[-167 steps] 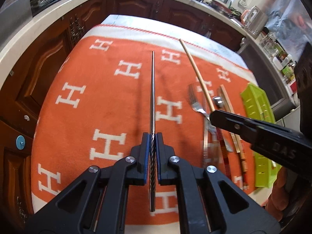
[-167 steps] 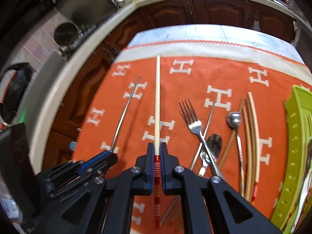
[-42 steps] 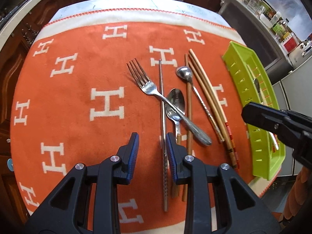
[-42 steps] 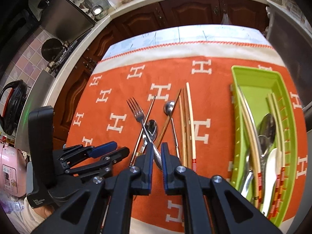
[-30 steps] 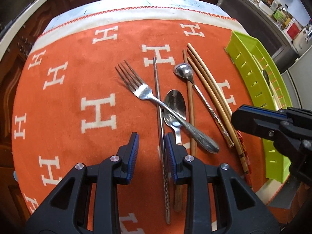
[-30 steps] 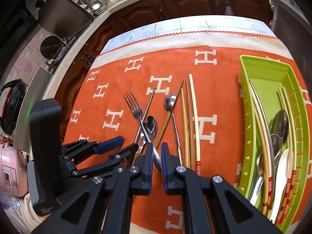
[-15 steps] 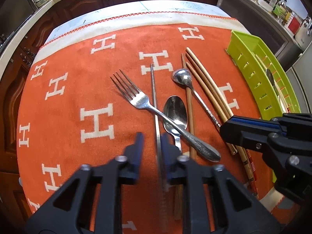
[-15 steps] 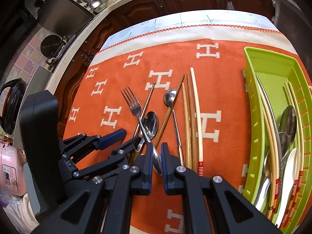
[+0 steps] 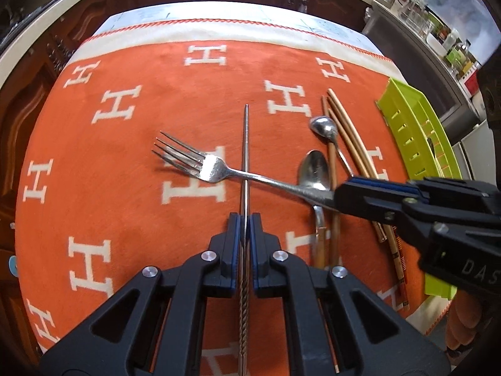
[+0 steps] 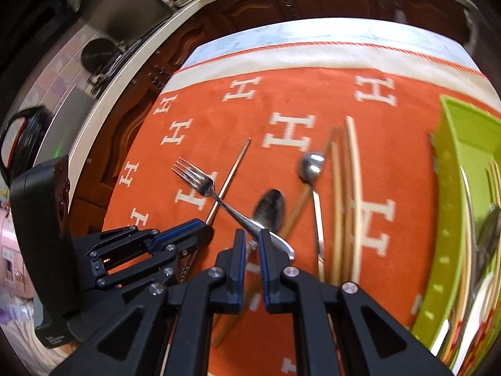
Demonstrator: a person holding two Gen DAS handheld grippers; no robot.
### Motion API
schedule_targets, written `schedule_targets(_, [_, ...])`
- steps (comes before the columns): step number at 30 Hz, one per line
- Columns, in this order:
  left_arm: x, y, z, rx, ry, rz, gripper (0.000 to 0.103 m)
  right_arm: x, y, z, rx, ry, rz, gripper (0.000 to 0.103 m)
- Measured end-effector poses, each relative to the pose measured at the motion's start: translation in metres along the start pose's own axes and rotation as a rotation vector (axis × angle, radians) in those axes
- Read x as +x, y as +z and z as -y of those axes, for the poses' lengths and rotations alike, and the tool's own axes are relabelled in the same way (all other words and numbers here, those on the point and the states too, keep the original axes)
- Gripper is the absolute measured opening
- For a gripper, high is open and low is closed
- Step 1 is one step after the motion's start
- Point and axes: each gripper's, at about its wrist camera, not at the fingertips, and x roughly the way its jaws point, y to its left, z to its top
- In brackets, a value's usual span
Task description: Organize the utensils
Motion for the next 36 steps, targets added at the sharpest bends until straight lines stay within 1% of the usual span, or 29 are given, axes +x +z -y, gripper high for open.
schedule_targets(1, [-0.001,-0.001,-0.002,-0.005,-0.002,0.001,0.004,0.003,0.002,-0.004,-0.026,0.001,-0.001,0.020])
schedule_targets(3, [-0.002,-0.003,-0.005,-0.014,-0.007,0.002,0.004,0.009,0.006,-0.014,-0.074,-0.008,-0.002,0.023])
schedule_targets(6, [-0.004,-0.004,-0.011,-0.025,-0.011,0.002,0.004,0.023,0.014,-0.027,-0.146,-0.013,-0.020,0.023])
schedule_targets(11, [-0.007,-0.008,-0.021,-0.045,-0.014,0.002,0.004,0.044,0.024,-0.034,-0.215,0.005,-0.066,0.023])
schedule_targets(13, [-0.008,-0.010,-0.025,-0.051,-0.016,0.003,0.004,0.048,0.027,-0.037,-0.252,0.004,-0.068,0.023])
schedule_targets(16, [-0.008,-0.010,-0.030,-0.063,-0.025,0.001,0.004,0.058,0.030,-0.044,-0.297,0.004,-0.101,0.023])
schedule_targets(20, [-0.008,-0.010,-0.035,-0.081,-0.037,-0.001,0.004,0.064,0.032,-0.057,-0.384,0.003,-0.117,0.023])
schedule_targets(21, [-0.008,-0.010,-0.035,-0.086,-0.036,-0.001,0.004,0.065,0.032,-0.060,-0.398,0.002,-0.122,0.023])
schedule_targets(22, [-0.008,-0.009,-0.037,-0.093,-0.038,0.000,0.004,0.065,0.031,-0.064,-0.418,-0.003,-0.128,0.018])
schedule_targets(24, [-0.008,-0.010,-0.038,-0.099,-0.046,-0.003,0.004,0.066,0.029,-0.069,-0.453,-0.011,-0.140,0.013])
schedule_targets(25, [-0.008,-0.011,-0.038,-0.097,-0.043,-0.002,0.004,0.066,0.028,-0.071,-0.456,-0.008,-0.145,0.010])
schedule_targets(28, [-0.009,-0.012,-0.039,-0.105,-0.046,-0.003,0.004,0.064,0.026,-0.073,-0.446,-0.005,-0.153,0.004])
schedule_targets(32, [-0.010,-0.011,-0.046,-0.130,-0.043,0.003,0.004,0.059,0.025,-0.065,-0.340,0.014,-0.138,0.004])
schedule_targets(36, [-0.014,-0.014,-0.049,-0.145,-0.044,0.007,0.004,0.042,0.021,-0.054,-0.233,0.064,-0.074,0.004])
